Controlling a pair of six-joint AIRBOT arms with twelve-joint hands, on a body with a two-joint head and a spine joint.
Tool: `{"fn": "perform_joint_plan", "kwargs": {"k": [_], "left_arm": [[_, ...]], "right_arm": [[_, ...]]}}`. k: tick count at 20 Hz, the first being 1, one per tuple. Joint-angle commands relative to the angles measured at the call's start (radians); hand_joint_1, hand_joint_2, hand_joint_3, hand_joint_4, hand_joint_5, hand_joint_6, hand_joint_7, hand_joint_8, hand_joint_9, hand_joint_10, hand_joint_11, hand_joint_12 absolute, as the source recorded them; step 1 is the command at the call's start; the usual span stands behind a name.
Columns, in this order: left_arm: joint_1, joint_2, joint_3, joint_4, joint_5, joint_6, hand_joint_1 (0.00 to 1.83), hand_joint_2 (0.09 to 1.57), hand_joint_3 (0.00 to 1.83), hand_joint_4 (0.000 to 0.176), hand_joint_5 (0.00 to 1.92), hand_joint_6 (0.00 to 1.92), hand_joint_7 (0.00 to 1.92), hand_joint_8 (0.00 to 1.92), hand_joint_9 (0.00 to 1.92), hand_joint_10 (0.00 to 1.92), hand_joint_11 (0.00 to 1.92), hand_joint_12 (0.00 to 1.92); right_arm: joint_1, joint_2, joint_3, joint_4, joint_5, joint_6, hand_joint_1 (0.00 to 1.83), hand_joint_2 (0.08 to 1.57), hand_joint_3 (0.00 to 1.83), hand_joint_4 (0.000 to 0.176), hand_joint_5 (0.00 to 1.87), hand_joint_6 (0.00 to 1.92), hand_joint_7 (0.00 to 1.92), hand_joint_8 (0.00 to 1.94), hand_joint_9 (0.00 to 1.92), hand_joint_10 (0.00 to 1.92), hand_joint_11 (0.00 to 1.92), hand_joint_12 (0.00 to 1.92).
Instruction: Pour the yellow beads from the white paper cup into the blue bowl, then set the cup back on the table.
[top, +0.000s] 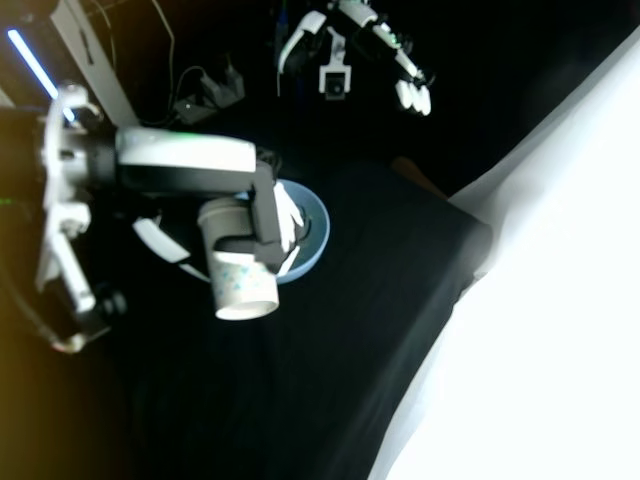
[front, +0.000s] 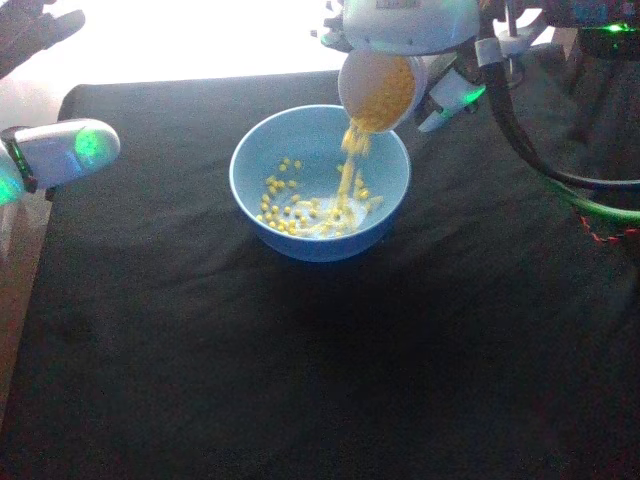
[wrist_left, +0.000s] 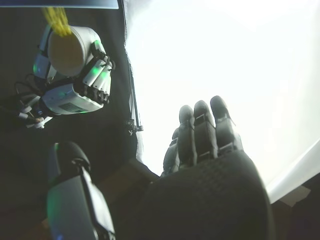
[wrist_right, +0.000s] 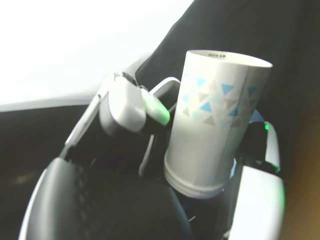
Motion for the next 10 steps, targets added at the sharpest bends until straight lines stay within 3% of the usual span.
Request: {"fn": "perform_joint_plan", "kwargs": {"k": [1,2,3,5,6,7,8,9,10], "left_arm": [[-0.014,-0.003,0.009,-0.012,-0.119,-0.004,0.49,0.84,0.0,0.045,0.0,0.0,0.27,0.0,0.22,0.0,0.0,0.43],[-0.014,-0.003,0.009,-0.012,-0.119,-0.003,0.5,0.83,0.0,0.051,0.0,0.0,0.27,0.0,0.21,0.0,0.0,0.37],[-0.014,-0.003,0.009,-0.011,-0.119,-0.003,0.48,0.83,0.0,0.038,0.0,0.0,0.28,0.0,0.23,0.0,0.0,0.42],[-0.016,-0.005,0.01,-0.01,-0.117,-0.003,0.48,0.83,0.0,0.036,0.0,0.0,0.28,0.0,0.23,0.0,0.0,0.43],[-0.017,-0.006,0.011,-0.009,-0.116,-0.003,0.49,0.82,0.0,0.048,0.0,0.0,0.27,0.0,0.22,0.0,0.0,0.4],[-0.018,-0.006,0.011,-0.008,-0.116,-0.003,0.49,0.82,0.0,0.044,0.0,0.0,0.27,0.0,0.22,0.0,0.0,0.39],[-0.021,-0.006,0.011,-0.006,-0.113,-0.003,0.48,0.82,0.0,0.052,0.0,0.0,0.28,0.0,0.22,0.0,0.0,0.4],[-0.022,-0.006,0.012,-0.005,-0.111,-0.003,0.48,0.83,0.0,0.046,0.0,0.0,0.3,0.01,0.23,0.0,0.0,0.4],[-0.023,-0.007,0.012,-0.005,-0.111,-0.002,0.49,0.82,0.0,0.053,0.0,0.0,0.28,0.0,0.22,0.0,0.0,0.39]], "right_arm": [[0.02,-0.001,-0.005,0.003,-0.031,-0.007,1.01,1.22,0.02,0.0,0.77,1.4,1.01,1.94,1.14,1.92,1.27,1.92],[0.02,-0.002,-0.006,-0.002,-0.031,-0.007,1.06,1.22,0.02,0.0,0.78,1.39,1.04,1.94,1.17,1.92,1.3,1.92],[0.02,-0.003,-0.007,-0.008,-0.031,-0.007,1.13,1.17,0.0,0.0,0.87,1.21,1.02,1.94,1.16,1.92,1.27,1.92],[0.02,-0.006,-0.007,-0.016,-0.033,-0.007,1.02,1.2,0.01,0.003,0.81,1.31,0.98,1.94,1.05,1.92,1.11,1.92],[0.02,-0.008,-0.007,-0.021,-0.034,-0.007,1.01,1.19,0.0,0.047,0.83,1.29,1.03,1.94,1.1,1.92,1.18,1.92],[0.021,-0.009,-0.007,-0.026,-0.034,-0.007,1.1,1.13,0.0,0.0,0.88,1.67,1.09,1.94,1.17,1.92,1.27,1.92],[0.021,-0.01,-0.008,-0.032,-0.035,-0.007,1.06,1.19,0.01,0.0,0.81,1.41,1.04,1.94,1.13,1.92,1.24,1.92],[0.021,-0.01,-0.011,-0.04,-0.035,-0.007,1.02,1.22,0.01,0.0,0.77,1.37,1.0,1.94,1.09,1.92,1.16,1.92],[0.022,-0.01,-0.013,-0.049,-0.037,-0.007,1.09,1.21,0.0,0.0,0.81,1.28,0.99,1.94,1.1,1.92,1.16,1.92]]}}
